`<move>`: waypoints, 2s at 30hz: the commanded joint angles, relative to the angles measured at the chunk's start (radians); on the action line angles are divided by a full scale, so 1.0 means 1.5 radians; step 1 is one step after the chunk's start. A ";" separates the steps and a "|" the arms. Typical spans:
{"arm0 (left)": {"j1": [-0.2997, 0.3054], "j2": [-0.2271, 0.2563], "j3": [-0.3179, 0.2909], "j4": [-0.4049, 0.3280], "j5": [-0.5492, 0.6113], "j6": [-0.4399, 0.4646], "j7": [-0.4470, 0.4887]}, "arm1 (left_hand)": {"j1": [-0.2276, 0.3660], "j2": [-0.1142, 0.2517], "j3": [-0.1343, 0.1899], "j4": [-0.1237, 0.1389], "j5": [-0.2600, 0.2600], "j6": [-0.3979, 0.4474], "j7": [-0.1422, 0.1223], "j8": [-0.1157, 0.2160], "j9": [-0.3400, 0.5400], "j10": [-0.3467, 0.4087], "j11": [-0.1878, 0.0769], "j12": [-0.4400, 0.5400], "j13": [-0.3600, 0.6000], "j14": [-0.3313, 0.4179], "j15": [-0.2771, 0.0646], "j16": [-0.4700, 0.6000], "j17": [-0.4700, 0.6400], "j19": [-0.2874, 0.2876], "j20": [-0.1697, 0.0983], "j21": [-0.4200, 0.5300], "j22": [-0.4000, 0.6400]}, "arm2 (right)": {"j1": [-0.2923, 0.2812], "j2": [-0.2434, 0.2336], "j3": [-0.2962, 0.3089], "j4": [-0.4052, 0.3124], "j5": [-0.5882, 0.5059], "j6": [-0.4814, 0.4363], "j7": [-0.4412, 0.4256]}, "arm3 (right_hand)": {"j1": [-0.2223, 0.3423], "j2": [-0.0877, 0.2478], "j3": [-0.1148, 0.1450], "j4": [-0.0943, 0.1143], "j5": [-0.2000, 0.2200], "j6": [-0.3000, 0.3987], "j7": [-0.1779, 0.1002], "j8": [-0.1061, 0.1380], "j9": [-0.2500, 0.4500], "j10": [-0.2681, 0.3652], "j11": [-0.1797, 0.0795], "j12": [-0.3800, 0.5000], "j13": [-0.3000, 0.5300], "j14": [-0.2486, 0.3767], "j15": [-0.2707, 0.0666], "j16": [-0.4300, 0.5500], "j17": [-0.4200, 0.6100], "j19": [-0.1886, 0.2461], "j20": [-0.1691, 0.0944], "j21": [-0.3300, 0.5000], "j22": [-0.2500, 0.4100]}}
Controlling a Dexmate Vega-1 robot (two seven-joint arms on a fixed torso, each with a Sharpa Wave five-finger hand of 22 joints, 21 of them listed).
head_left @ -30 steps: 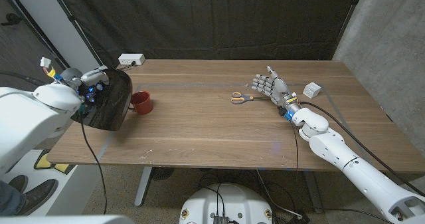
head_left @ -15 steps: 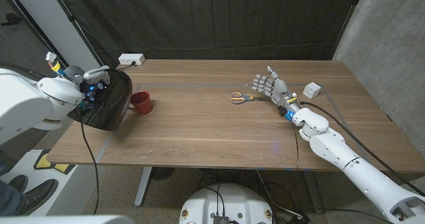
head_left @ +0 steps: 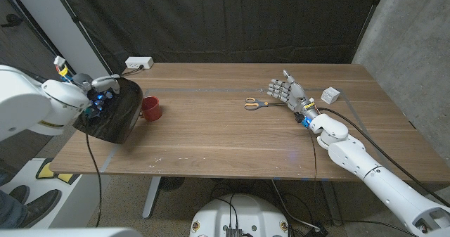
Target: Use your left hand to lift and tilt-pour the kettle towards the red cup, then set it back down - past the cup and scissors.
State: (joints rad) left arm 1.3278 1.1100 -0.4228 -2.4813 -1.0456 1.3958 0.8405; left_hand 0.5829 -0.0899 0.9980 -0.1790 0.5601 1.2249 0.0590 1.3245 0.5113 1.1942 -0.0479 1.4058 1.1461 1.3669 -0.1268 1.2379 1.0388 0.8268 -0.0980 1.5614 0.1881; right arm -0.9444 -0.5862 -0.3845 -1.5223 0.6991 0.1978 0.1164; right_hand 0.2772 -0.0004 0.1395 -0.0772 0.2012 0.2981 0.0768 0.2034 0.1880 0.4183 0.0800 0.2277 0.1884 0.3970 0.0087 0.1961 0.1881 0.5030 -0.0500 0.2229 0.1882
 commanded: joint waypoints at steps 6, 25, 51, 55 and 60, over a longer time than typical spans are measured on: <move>-0.020 0.070 0.020 0.028 -0.082 0.000 0.068 | -0.010 0.021 0.041 0.031 -0.001 -0.001 0.007 0.005 -0.008 0.054 -0.046 0.063 0.039 0.025 -0.017 -0.002 -0.001 -0.004 -0.029 -0.002 0.001 | 0.010 0.000 -0.006 0.005 -0.004 -0.010 0.002 | 0.002 0.009 -0.005 0.000 -0.002 0.003 0.003 -0.001 0.004 0.006 -0.001 0.000 0.003 0.000 0.003 -0.002 0.002 0.006 -0.012 -0.003 0.002; -0.174 0.177 0.165 0.071 -0.172 0.000 0.108 | -0.013 0.022 0.044 0.030 -0.003 -0.008 0.006 0.021 -0.003 0.052 -0.046 0.069 0.047 0.025 -0.018 -0.002 0.002 -0.004 -0.029 -0.002 0.001 | 0.000 0.000 -0.003 -0.005 -0.004 -0.015 -0.016 | 0.002 0.010 -0.005 0.000 -0.003 0.003 0.003 -0.002 0.004 0.007 0.001 0.000 0.003 0.000 0.003 -0.002 0.002 0.007 -0.012 -0.003 0.002; -0.371 0.264 0.364 0.100 -0.194 0.000 0.039 | -0.015 0.025 0.044 0.031 -0.005 -0.012 0.007 0.027 -0.013 0.048 -0.046 0.063 0.039 0.025 -0.016 -0.002 0.005 -0.006 -0.026 -0.002 0.001 | -0.003 -0.003 -0.007 -0.029 -0.012 -0.033 -0.040 | 0.003 0.012 -0.006 -0.001 -0.003 0.002 0.004 -0.002 0.004 0.007 0.000 -0.001 0.003 0.000 0.004 -0.002 0.002 0.006 -0.012 -0.004 0.002; -0.465 0.278 0.467 0.093 -0.170 0.000 0.002 | -0.014 0.027 0.044 0.030 -0.005 -0.012 0.010 0.028 -0.015 0.048 -0.046 0.066 0.044 0.024 -0.016 -0.006 0.001 -0.008 -0.026 -0.002 0.001 | -0.004 -0.005 -0.006 -0.033 -0.013 -0.035 -0.044 | 0.003 0.012 -0.006 -0.001 -0.003 0.002 0.005 -0.002 0.004 0.006 0.000 -0.001 0.003 0.000 0.004 -0.003 0.002 0.007 -0.012 -0.004 0.002; -0.558 0.290 0.570 0.086 -0.160 0.000 -0.020 | -0.015 0.028 0.043 0.031 -0.006 -0.015 0.008 0.029 -0.016 0.045 -0.047 0.067 0.045 0.022 -0.017 -0.002 0.009 -0.010 -0.025 -0.002 0.002 | -0.004 -0.006 -0.005 -0.036 -0.014 -0.036 -0.047 | 0.003 0.012 -0.006 -0.001 -0.003 0.002 0.005 -0.002 0.004 0.007 0.001 -0.001 0.003 0.000 0.004 -0.002 0.002 0.007 -0.012 -0.004 0.002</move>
State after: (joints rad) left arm 0.7931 1.4962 0.1031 -2.3396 -1.3261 1.3959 0.8946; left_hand 0.5642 -0.0711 1.0063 -0.1873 0.5524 1.2075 0.0663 1.3645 0.4887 1.1942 -0.0479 1.4058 1.1541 1.3722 -0.1320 1.2313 1.0396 0.8173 -0.0963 1.5638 0.1885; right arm -0.9486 -0.5914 -0.3923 -1.5642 0.6823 0.1513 0.0587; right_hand 0.2837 0.0062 0.1310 -0.0772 0.2012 0.2981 0.0768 0.2034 0.1906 0.4183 0.0800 0.2277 0.1884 0.3970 0.0087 0.1961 0.1881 0.5030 -0.0500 0.2180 0.1883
